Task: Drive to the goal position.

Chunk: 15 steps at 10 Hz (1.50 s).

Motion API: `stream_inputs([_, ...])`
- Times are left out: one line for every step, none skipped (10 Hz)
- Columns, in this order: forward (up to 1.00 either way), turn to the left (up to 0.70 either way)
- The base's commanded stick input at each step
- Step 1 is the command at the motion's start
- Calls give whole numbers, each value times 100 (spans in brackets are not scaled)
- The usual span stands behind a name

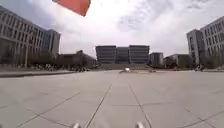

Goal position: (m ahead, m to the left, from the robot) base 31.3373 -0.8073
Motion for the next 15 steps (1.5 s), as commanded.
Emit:
stream_inputs([70, 0])
stream_inputs([70, 0])
stream_inputs([70, 0])
stream_inputs([70, 0])
stream_inputs([70, 0])
stream_inputs([70, 0])
stream_inputs([70, 0])
stream_inputs([70, 0])
stream_inputs([70, 0])
stream_inputs([70, 0])
stream_inputs([70, 0])
stream_inputs([70, 0])
stream_inputs([70, 0])
stream_inputs([70, 0])
stream_inputs([70, 0])
